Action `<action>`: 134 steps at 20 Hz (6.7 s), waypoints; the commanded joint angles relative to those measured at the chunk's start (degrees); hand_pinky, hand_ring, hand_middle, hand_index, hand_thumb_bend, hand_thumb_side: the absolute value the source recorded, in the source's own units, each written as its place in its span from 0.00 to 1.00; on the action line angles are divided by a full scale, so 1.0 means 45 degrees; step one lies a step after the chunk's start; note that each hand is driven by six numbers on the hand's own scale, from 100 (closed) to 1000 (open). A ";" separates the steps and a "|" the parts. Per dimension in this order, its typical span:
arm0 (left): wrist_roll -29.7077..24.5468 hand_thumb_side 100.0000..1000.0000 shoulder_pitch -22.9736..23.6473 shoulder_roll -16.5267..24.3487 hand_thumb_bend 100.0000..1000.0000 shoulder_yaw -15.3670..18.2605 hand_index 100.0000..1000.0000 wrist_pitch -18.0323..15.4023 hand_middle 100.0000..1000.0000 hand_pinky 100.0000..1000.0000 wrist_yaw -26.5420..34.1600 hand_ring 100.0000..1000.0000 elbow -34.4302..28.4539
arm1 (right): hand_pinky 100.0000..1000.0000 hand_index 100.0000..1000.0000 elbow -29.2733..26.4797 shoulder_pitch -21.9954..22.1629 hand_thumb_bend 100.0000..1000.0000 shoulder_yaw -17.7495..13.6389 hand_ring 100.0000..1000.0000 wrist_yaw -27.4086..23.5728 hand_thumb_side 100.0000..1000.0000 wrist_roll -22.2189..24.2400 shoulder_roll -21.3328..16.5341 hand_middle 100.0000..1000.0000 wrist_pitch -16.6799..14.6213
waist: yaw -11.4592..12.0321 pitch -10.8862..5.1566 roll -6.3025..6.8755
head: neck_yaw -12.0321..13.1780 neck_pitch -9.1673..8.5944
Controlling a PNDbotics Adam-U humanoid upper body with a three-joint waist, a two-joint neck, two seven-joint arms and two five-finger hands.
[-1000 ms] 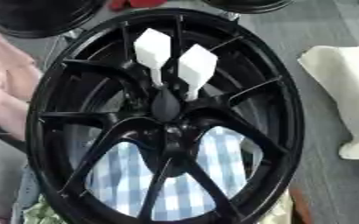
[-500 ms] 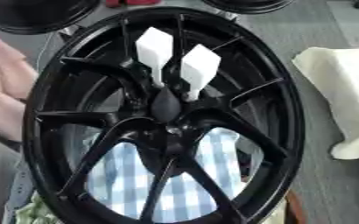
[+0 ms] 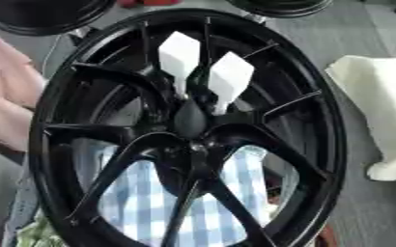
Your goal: Pull the pin out of the wheel hub.
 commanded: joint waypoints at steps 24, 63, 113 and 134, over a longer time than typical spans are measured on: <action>-0.0271 0.69 -0.0169 0.0381 0.02 -0.0148 0.75 0.0089 0.61 0.82 0.0113 0.64 -0.0257 | 0.80 0.80 -0.0151 -0.4089 0.21 0.1908 0.81 -0.2960 0.24 0.4740 -0.1846 0.77 0.0199 | 0.0713 -0.0154 -0.0188 | -0.1187 -0.0473; -0.0663 0.68 -0.0948 0.0257 0.02 -0.0407 0.74 0.0174 0.62 0.82 0.0518 0.64 -0.0257 | 0.81 0.84 -0.0151 -0.7868 0.17 0.3000 0.81 -0.4815 0.18 0.5496 -0.0849 0.77 0.2375 | 0.2823 0.0039 -0.0879 | -0.2969 -0.1196; -0.0920 0.70 -0.1258 -0.0225 0.04 -0.0502 0.74 0.0431 0.61 0.83 0.0730 0.63 -0.0257 | 0.81 0.80 -0.0151 -0.8756 0.22 0.3981 0.81 -0.3279 0.00 0.6628 0.0301 0.76 0.3440 | 0.4182 0.0526 -0.1358 | -0.4544 -0.1172; -0.0927 0.70 -0.1253 -0.0325 0.04 -0.0489 0.74 0.0505 0.61 0.83 0.0732 0.62 -0.0257 | 0.80 0.81 -0.0151 -0.8478 0.17 0.3982 0.80 -0.2807 0.00 0.7155 0.0450 0.75 0.4114 | 0.4231 0.0633 -0.1418 | -0.4545 -0.1245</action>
